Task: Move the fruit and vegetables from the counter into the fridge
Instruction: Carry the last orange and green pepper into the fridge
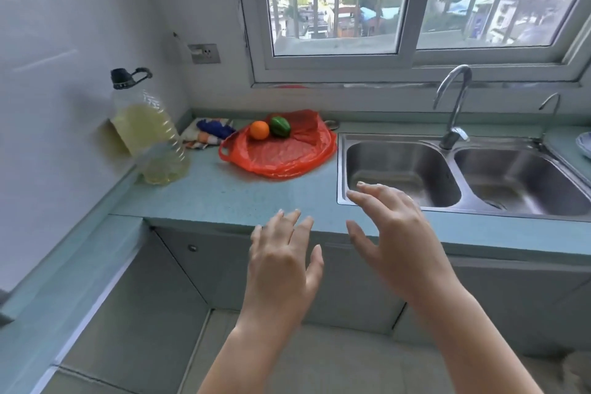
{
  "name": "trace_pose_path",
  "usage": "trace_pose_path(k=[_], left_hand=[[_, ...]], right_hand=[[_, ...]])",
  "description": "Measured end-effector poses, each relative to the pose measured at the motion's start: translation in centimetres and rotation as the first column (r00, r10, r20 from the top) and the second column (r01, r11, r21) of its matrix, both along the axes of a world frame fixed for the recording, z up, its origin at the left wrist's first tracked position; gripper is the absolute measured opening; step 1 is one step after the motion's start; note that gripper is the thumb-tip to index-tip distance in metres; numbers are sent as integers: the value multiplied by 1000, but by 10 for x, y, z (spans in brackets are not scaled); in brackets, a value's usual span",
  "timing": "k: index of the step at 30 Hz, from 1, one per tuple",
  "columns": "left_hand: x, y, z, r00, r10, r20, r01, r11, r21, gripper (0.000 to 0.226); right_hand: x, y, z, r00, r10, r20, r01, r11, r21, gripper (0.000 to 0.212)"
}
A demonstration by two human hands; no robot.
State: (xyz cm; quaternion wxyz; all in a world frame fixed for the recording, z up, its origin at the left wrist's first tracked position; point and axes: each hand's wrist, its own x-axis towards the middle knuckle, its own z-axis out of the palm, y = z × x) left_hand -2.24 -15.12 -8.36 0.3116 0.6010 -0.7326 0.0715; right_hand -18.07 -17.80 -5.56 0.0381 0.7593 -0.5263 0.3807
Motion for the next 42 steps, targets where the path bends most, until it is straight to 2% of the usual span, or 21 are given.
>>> trace_pose_path(k=[8,16,23,30,35,42], left_hand=[[99,-118,-5,995,72,-66,-71,997,16,47],[174,-229,-7,993,79,-85,-76,996,46,49],[189,-300,-32,991,51,-128,-32,989,142,44],[200,-390,-44,986,92,-136,-64,978,199,48],[201,-463,-53,986,121,-112,-93,970,226,49],[200,-538,-82,971,185,-153,-125,934,336,51]], right_hand=[[84,-118,-5,999,24,-39,-26,999,-36,35],[159,-225,-3,998,43,-38,-41,998,38,37],[171,-301,-22,999,29,-43,-23,991,130,39],[180,-398,-41,997,55,-51,-45,982,181,35],[176,-474,-60,995,49,-82,-26,965,260,35],[177,-563,-95,994,78,-79,-42,923,383,37]])
